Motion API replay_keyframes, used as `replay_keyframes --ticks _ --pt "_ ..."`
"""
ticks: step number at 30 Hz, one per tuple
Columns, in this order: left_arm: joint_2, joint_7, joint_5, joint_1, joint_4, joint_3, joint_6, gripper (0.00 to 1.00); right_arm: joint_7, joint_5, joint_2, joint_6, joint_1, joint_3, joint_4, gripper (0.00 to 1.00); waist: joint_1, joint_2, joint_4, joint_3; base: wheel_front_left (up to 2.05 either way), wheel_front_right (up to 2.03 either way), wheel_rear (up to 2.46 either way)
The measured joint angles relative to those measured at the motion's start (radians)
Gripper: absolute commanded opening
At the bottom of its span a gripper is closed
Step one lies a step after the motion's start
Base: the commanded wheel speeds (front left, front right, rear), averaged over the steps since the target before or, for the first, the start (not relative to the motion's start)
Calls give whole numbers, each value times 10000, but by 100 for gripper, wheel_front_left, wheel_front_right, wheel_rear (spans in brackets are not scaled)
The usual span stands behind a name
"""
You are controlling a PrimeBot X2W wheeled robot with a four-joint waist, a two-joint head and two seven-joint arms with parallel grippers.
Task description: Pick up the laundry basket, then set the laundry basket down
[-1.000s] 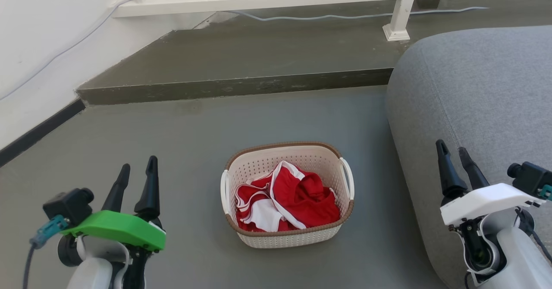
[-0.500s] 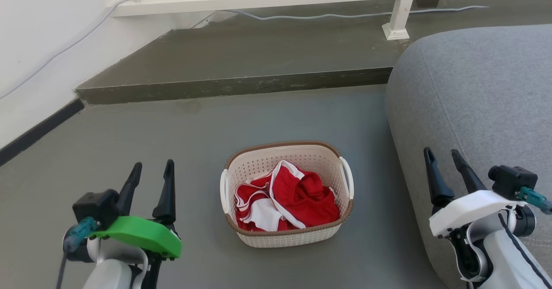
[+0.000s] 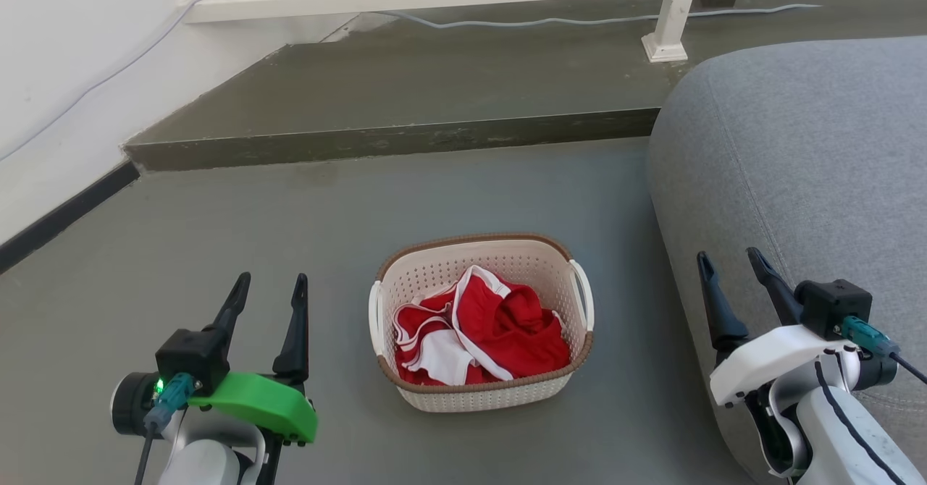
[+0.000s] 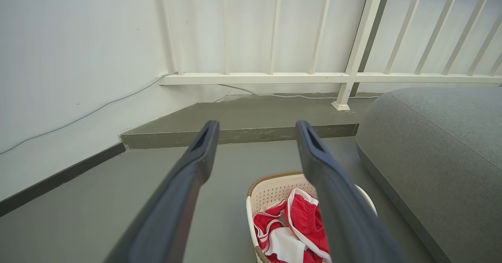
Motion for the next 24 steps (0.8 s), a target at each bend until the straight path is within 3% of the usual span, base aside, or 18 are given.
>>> replay_keyframes --ticks 24 --pt "-228 0 -33 4 550 178 44 100 -15 -113 153 13 0 -234 265 100 0 0 6 105 0 0 0"
